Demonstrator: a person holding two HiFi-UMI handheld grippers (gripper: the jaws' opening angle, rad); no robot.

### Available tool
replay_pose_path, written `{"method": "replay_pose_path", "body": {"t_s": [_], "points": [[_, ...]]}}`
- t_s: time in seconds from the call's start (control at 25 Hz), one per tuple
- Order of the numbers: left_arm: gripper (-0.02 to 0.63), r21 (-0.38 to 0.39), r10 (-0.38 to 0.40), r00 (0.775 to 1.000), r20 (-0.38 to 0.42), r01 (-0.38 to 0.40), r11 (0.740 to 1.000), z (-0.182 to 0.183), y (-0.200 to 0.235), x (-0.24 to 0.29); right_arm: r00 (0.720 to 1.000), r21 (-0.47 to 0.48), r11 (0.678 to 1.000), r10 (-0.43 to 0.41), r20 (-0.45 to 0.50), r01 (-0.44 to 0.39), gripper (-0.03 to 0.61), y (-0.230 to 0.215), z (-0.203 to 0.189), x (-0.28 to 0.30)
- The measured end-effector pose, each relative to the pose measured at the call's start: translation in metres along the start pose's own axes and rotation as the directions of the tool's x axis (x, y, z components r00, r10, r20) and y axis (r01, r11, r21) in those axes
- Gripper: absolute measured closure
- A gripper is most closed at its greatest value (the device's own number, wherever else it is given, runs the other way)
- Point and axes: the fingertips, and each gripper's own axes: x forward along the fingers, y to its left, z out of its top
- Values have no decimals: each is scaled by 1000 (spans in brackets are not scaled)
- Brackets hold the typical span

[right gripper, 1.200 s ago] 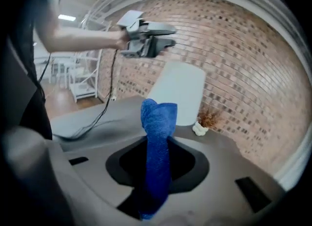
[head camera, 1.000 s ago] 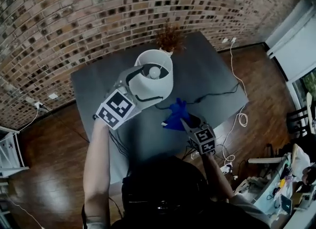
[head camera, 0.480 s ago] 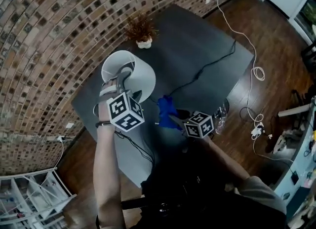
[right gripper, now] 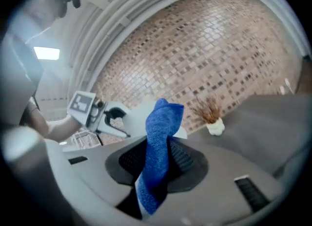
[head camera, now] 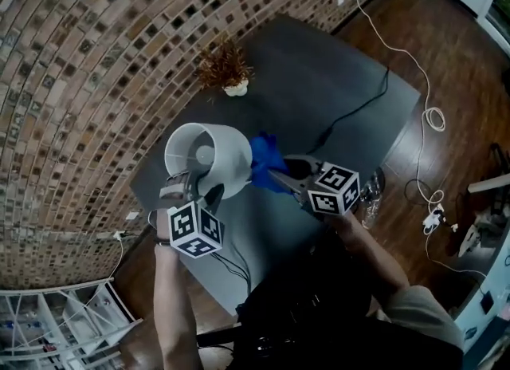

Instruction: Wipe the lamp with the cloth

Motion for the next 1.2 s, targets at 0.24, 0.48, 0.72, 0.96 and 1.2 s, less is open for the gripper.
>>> {"method": "replay_pose_path", "body": {"t_s": [0.24, 0.48, 0.72, 0.96, 1.2], "points": [[419, 130, 99, 995, -14, -96, 987, 27, -58, -17, 969, -326, 913, 221, -111, -245, 469, 46, 102, 39], [440, 182, 140, 990, 5, -138, 974, 32, -87, -24, 841, -212, 888, 274, -467, -407, 476, 4, 37, 66], [442, 219, 164, 986, 18, -164, 962, 33, -99, -27, 739, -312, 907, -1, -673, -283, 477, -89, -33, 73], [440, 269, 189, 982, 33, -190, 944, 40, -101, -27, 774, -286, 783, 353, -526, -552, 477, 43, 103, 63], [442, 308, 188, 981, 47, -194, 931, 43, -112, -30, 623, -193, 697, 438, -648, -690, 477, 93, 92, 65]]}}
